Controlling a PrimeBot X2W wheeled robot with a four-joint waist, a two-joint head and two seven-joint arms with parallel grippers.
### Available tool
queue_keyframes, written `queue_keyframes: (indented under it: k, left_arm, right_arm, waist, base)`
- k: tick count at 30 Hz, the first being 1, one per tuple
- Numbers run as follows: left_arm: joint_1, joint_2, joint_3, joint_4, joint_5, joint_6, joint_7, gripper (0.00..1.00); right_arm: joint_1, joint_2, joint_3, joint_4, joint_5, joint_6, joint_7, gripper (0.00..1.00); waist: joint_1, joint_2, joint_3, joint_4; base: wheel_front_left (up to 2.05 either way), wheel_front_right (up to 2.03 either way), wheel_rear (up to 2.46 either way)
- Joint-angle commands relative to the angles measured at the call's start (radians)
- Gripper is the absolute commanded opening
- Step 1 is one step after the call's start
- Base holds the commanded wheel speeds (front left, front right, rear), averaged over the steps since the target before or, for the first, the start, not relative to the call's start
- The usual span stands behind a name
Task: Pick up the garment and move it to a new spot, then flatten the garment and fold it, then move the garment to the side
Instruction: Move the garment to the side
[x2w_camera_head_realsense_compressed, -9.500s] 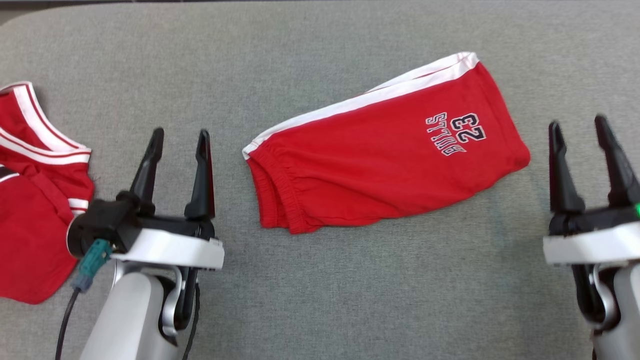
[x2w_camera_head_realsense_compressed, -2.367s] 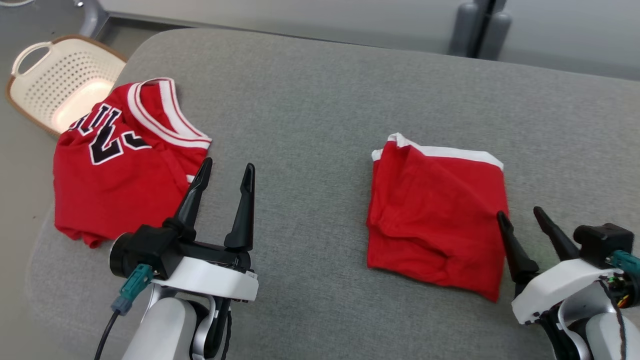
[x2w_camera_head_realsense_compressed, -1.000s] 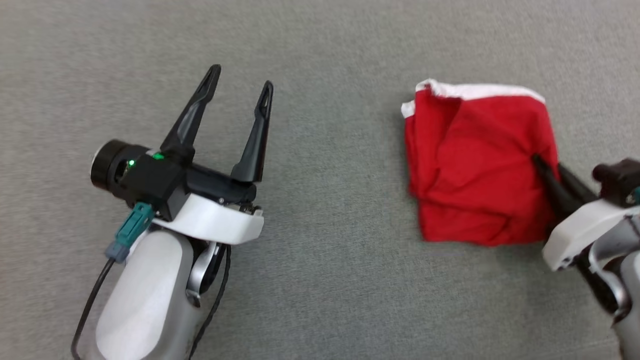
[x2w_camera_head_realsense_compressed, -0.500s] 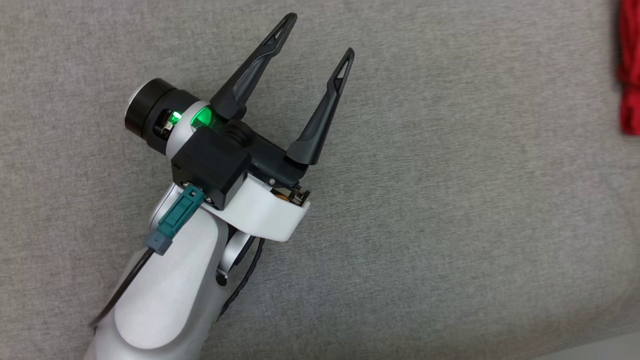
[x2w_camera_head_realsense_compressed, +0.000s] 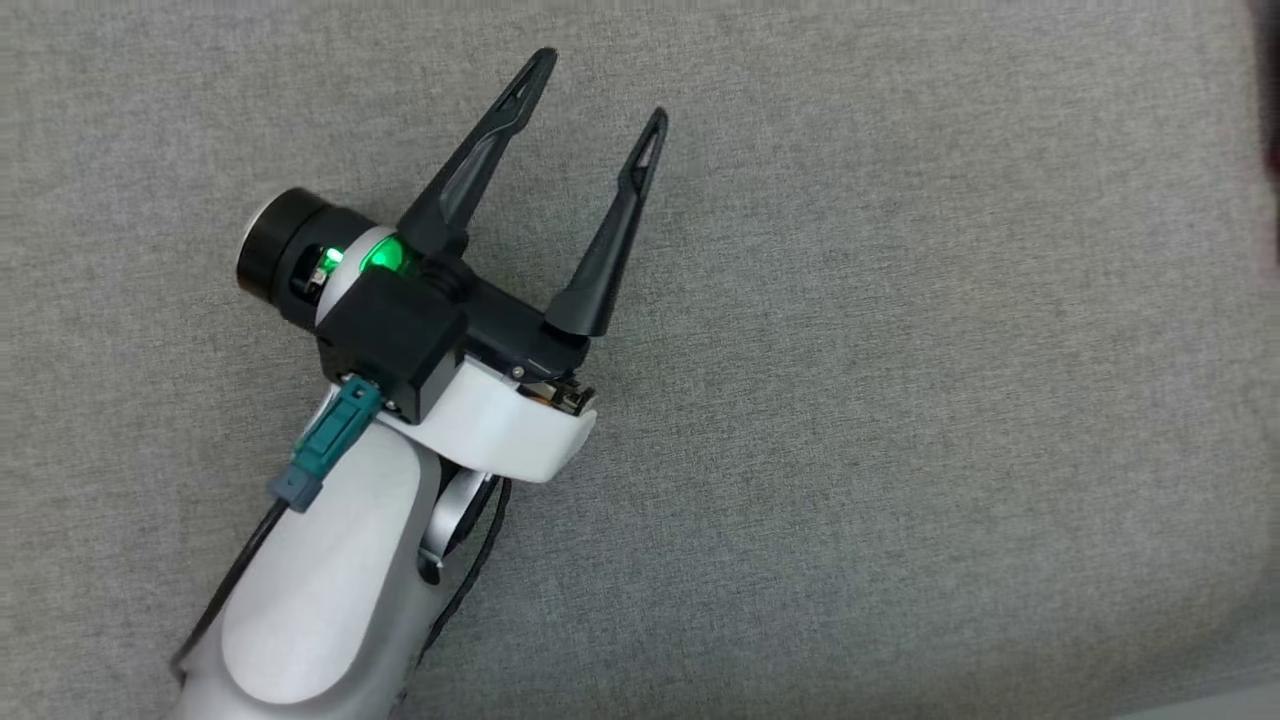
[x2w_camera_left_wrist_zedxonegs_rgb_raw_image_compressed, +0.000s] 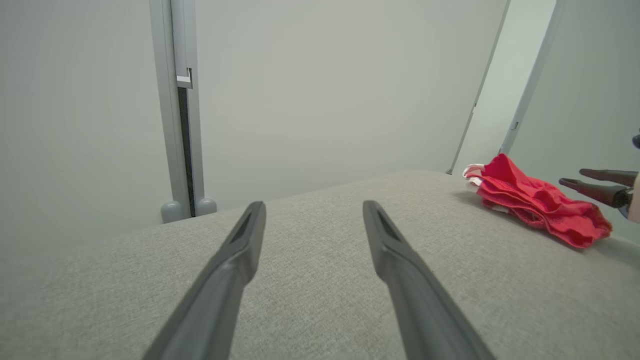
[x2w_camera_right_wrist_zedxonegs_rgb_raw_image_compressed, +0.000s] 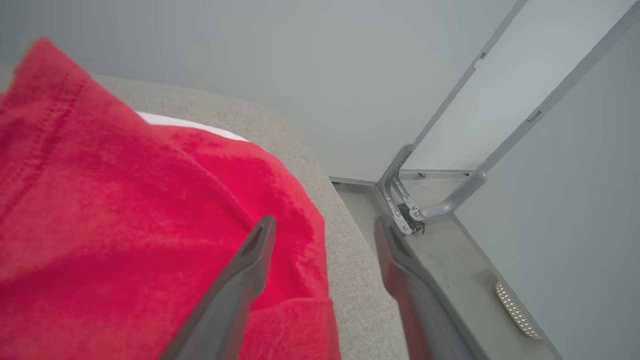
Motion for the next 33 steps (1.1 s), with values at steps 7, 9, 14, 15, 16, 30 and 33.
queue_keyframes:
  k: [7,9,14,15,16,30,33]
  left_arm:
    - [0.115,0.023,0.072,0.015,-0.052,0.059,-0.030,1.00]
    - [0.148,0.026,0.091,0.020,-0.065,0.074,-0.037,1.00]
    - [0.229,0.023,0.132,0.033,-0.109,0.098,-0.055,1.00]
    - [0.241,0.026,0.142,0.033,-0.115,0.104,-0.059,1.00]
    - [0.256,0.027,0.153,0.035,-0.124,0.108,-0.060,1.00]
    - [0.423,0.068,0.228,0.048,-0.165,0.125,-0.079,1.00]
    - [0.459,0.074,0.225,0.054,-0.170,0.124,-0.076,1.00]
  right_arm:
    - [0.197,0.176,-0.042,-0.287,0.018,-0.002,-0.010,1.00]
    - [0.252,0.220,-0.024,-0.378,0.014,-0.002,-0.010,1.00]
    - [0.382,0.305,0.029,-0.554,0.008,-0.002,-0.005,1.00]
    - [0.399,0.320,0.042,-0.587,0.009,-0.002,0.004,1.00]
    - [0.418,0.332,0.057,-0.619,0.008,-0.002,0.013,1.00]
    - [0.641,0.415,0.135,-0.872,0.000,-0.002,0.167,1.00]
    - [0.682,0.419,0.134,-0.894,0.002,-0.002,0.192,1.00]
  waist:
    - [0.0000,0.0000,-0.131,-0.014]
    - [0.0000,0.0000,-0.163,-0.008]
    - [0.0000,0.0000,-0.241,0.035]
    - [0.0000,0.0000,-0.251,0.045]
    - [0.0000,0.0000,-0.263,0.055]
    - [0.0000,0.0000,-0.435,0.164]
    - [0.0000,0.0000,-0.474,0.166]
  base:
    - [0.00,0.00,0.00]
    - [0.00,0.00,0.00]
    - [0.00,0.00,0.00]
    - [0.00,0.00,0.00]
    - [0.00,0.00,0.00]
    - [0.00,0.00,0.00]
    - [0.00,0.00,0.00]
